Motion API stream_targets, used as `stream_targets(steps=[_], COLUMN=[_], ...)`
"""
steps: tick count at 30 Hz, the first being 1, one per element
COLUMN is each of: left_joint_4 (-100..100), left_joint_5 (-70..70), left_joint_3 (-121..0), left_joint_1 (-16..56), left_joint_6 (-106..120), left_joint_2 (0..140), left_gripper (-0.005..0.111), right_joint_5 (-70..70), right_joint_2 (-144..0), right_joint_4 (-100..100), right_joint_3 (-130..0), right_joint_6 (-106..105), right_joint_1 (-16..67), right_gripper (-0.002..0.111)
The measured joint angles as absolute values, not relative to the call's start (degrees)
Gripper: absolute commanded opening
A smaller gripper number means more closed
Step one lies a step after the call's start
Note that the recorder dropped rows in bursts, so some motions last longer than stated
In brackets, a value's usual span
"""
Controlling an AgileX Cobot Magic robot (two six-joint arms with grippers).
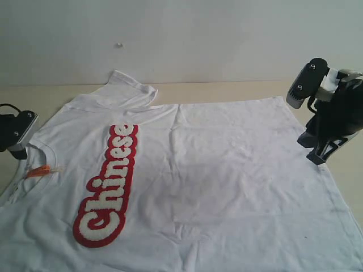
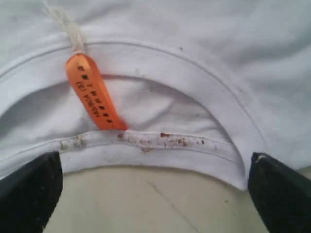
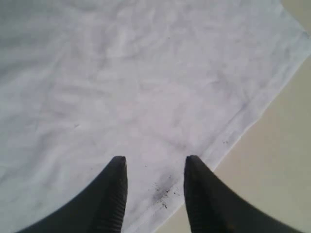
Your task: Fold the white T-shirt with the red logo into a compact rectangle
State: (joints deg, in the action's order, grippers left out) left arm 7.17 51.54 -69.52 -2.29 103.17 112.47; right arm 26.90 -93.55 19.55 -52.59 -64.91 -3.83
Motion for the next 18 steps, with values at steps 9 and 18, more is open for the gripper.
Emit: stream_targets(steps=[9,18], left_joint_4=[9.2,8.8], left_joint_5=[51.9,51.0], left_joint_3=[-69.6,-70.8], left_joint_1=[-2.7,-2.7], left_joint_6=[104.4,104.4], left_joint_2=[115.8,116.6], left_gripper=[0.104,0.104], right_joint_5=[26.8,26.7], right_joint_2=[-93.5,-93.7], right_joint_4=[19.5,19.5], right_joint_3=[-52.6,-52.6], right_joint_6=[-65.0,-65.0], right_joint_1=[-3.8,-3.8], right_gripper=[0.039,0.039])
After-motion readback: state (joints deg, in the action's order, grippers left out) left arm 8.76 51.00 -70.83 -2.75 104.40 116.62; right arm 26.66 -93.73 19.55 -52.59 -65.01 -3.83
